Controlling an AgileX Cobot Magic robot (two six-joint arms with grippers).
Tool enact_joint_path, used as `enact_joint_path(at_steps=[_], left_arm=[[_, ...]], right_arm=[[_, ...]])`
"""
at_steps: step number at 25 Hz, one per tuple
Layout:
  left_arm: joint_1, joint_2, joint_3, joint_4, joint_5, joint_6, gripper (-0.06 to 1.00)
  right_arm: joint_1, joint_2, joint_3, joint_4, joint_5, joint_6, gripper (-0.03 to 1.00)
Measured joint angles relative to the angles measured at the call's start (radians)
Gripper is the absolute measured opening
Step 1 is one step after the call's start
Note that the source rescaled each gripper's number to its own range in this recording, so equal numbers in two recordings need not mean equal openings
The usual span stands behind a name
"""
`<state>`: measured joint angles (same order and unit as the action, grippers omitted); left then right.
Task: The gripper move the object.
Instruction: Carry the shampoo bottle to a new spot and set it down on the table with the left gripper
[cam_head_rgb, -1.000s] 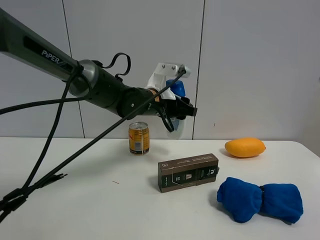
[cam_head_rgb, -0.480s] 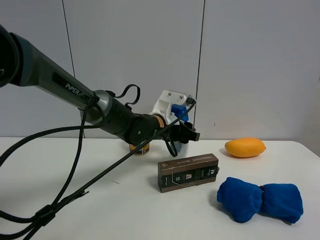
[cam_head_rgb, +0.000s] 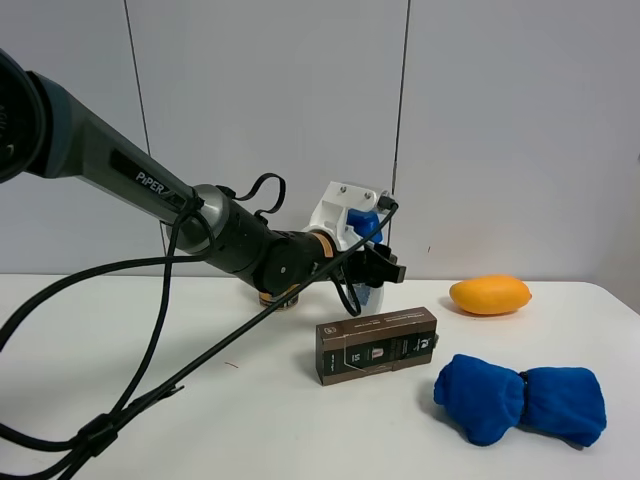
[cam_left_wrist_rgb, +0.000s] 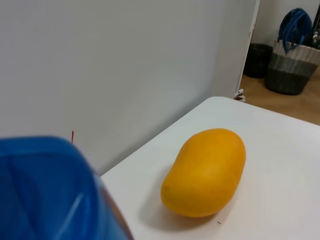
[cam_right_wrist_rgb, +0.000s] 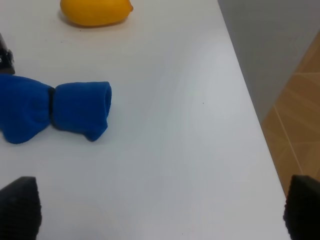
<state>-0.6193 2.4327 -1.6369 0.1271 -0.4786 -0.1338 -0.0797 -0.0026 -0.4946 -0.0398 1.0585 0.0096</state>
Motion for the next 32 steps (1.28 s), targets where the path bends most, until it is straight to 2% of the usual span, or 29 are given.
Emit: enact_joint_path(at_steps=[20,21,22,23,24,25,27,32], left_arm=[[0.000,0.023,-0.009,-0.002,-0.015,-0.009,0.01],[0.000,0.023,-0.009,-0.002,-0.018,-0.020,0.08],[0.000,0.023,-0.009,-0.003,-0.025,-0.032,0.30],[0.000,0.023,-0.010,-0.003,-0.030,-0.047,0.58],[0.000,0.023,-0.011,-0.003,-0.035,-0.061,0.76],[0.000,0.023,-0.011,-0.003,-0.035,-0.068,0.85],[0.000,0.023,-0.011,-0.003,-0.035,-0.080,0.95],[0.000,0.023,-0.011,-0.003,-0.038,-0.089,0.98]], right_arm=[[0.000,0.000,0.000,0.000,0.000,0.000,1.00],[0.000,0.000,0.000,0.000,0.000,0.000,1.00],[0.000,0.000,0.000,0.000,0.000,0.000,1.00],[0.000,0.000,0.000,0.000,0.000,0.000,1.00],[0.000,0.000,0.000,0.000,0.000,0.000,1.00],[0.000,0.000,0.000,0.000,0.000,0.000,1.00],[0.000,0.000,0.000,0.000,0.000,0.000,1.00],[0.000,0.000,0.000,0.000,0.000,0.000,1.00]])
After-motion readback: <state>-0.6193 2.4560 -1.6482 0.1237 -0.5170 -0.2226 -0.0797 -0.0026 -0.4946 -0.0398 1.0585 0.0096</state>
